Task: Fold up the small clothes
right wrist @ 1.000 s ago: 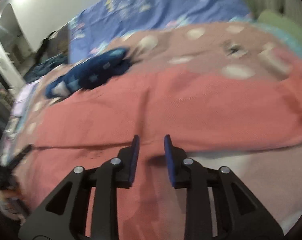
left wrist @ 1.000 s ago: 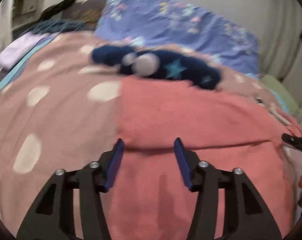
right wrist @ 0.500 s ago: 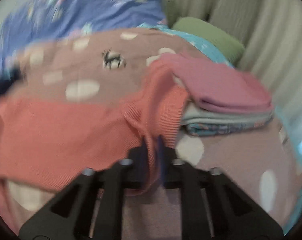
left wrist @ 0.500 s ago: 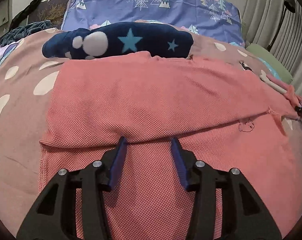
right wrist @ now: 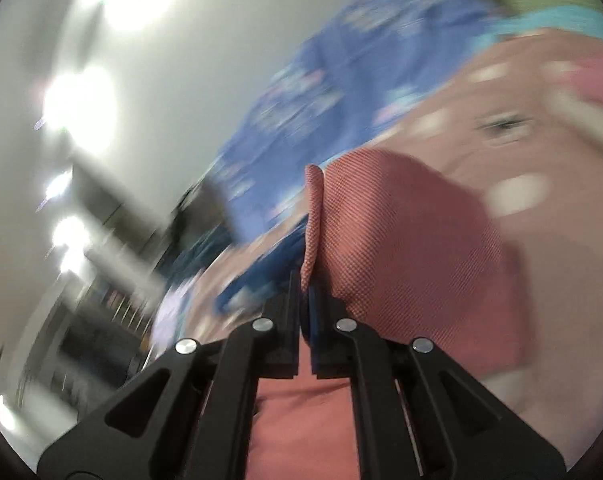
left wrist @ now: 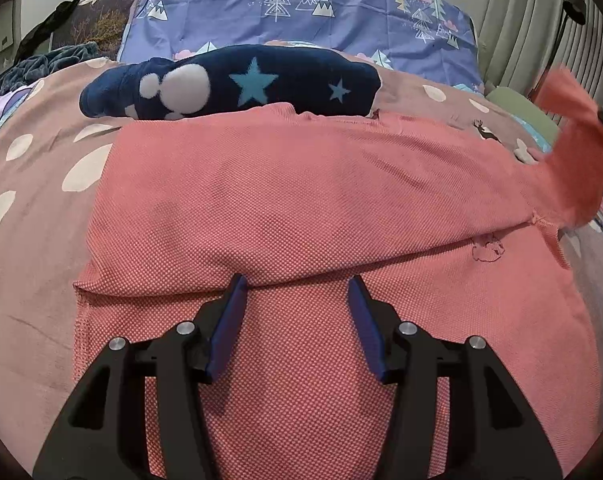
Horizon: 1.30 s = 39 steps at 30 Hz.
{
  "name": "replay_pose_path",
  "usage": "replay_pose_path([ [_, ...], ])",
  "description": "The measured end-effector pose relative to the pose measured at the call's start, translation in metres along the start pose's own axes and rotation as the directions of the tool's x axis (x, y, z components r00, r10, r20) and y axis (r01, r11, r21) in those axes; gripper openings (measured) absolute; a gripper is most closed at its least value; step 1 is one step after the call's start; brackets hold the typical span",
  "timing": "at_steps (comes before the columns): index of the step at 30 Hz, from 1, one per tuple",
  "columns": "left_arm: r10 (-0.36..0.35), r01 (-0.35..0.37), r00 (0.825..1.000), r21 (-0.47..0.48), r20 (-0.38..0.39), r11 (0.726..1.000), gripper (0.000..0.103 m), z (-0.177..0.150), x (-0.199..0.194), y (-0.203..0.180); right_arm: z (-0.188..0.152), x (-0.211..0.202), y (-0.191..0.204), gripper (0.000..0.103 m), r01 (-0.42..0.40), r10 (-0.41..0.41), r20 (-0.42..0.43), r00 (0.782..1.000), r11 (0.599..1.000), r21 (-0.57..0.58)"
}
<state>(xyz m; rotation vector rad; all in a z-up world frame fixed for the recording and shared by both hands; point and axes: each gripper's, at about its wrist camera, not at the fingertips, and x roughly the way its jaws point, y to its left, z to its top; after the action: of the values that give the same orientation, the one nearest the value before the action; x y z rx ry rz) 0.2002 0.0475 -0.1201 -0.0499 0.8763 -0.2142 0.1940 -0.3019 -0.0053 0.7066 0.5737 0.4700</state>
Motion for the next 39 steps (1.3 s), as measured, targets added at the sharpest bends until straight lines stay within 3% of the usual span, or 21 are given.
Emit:
replay_pose_path([
  [2,-0.012,0.012,1.000,-0.009,0.003,1.000,0.054,0.000,0.000,0.002,-0.027,0.034,0.022,0.004,-0.048,0.039,-0.117,0.992,0.996,-0.071],
  [4,-0.028,0.029,1.000,-0.021,0.006,0.999,0.055,0.000,-0.001,0.004,-0.057,0.068,0.029,0.008,-0.008,-0.025,-0.233,0.972,0.990,-0.139],
  [7,-0.082,0.083,0.997,-0.055,0.016,0.995,0.057,-0.001,-0.003,0.011,-0.093,0.099,0.015,0.009,0.087,-0.145,-0.339,0.929,0.979,-0.182],
  [9,-0.123,0.125,0.992,-0.088,0.027,0.988,0.057,0.000,-0.005,0.017,-0.105,0.105,-0.002,0.009,0.128,-0.182,-0.363,0.914,0.978,-0.167],
  [12,-0.228,0.232,0.973,-0.152,0.043,0.961,0.057,0.000,-0.012,0.023,-0.120,0.093,-0.009,0.009,0.116,-0.160,-0.342,0.926,0.983,-0.144],
  [15,-0.341,0.340,0.940,-0.195,0.028,0.920,0.057,-0.001,-0.011,0.017,-0.121,0.096,-0.005,0.010,0.112,-0.163,-0.329,0.930,0.979,-0.169],
  [21,-0.322,0.318,0.947,-0.167,0.003,0.933,0.062,-0.001,-0.004,-0.002,-0.130,0.086,-0.005,0.012,0.109,-0.157,-0.322,0.934,0.980,-0.165],
  [22,-0.314,0.310,0.949,-0.162,0.001,0.937,0.052,-0.001,-0.003,-0.004,-0.129,0.087,-0.006,0.012,0.105,-0.152,-0.322,0.934,0.982,-0.158],
  [23,-0.297,0.293,0.955,-0.148,-0.008,0.945,0.022,0.000,-0.002,-0.009,-0.131,0.081,-0.007,0.012,0.103,-0.148,-0.322,0.935,0.983,-0.155],
  [24,-0.287,0.281,0.958,-0.138,-0.024,0.950,0.004,0.001,-0.001,-0.011,-0.130,0.081,-0.008,0.012,0.100,-0.145,-0.321,0.936,0.983,-0.153],
  [28,-0.293,0.293,0.956,-0.093,0.021,0.951,0.002,0.015,-0.020,-0.024,-0.133,0.067,-0.004,0.020,0.079,-0.122,-0.296,0.947,0.985,-0.153],
  [29,-0.291,0.294,0.956,-0.074,0.043,0.953,0.002,0.022,-0.028,-0.027,-0.132,0.063,-0.001,0.031,0.059,-0.101,-0.283,0.954,0.987,-0.152],
  [30,-0.286,0.289,0.956,-0.045,0.070,0.956,0.002,0.032,-0.039,-0.030,-0.130,0.059,0.002,0.035,0.039,-0.080,-0.273,0.959,0.988,-0.152],
  [33,-0.246,0.242,0.959,0.047,0.144,0.969,0.002,0.069,-0.068,-0.035,-0.121,0.051,0.016,0.035,-0.015,-0.031,-0.250,0.968,0.984,-0.179],
  [36,-0.168,0.148,0.965,0.111,0.201,0.983,0.003,0.104,-0.086,-0.032,-0.105,0.050,0.022,0.037,0.054,-0.101,-0.201,0.974,0.972,-0.228],
  [39,-0.070,0.046,0.974,0.111,0.215,0.993,0.003,0.120,-0.087,-0.011,-0.096,0.057,0.009,0.057,0.153,-0.178,-0.149,0.973,0.974,-0.167],
])
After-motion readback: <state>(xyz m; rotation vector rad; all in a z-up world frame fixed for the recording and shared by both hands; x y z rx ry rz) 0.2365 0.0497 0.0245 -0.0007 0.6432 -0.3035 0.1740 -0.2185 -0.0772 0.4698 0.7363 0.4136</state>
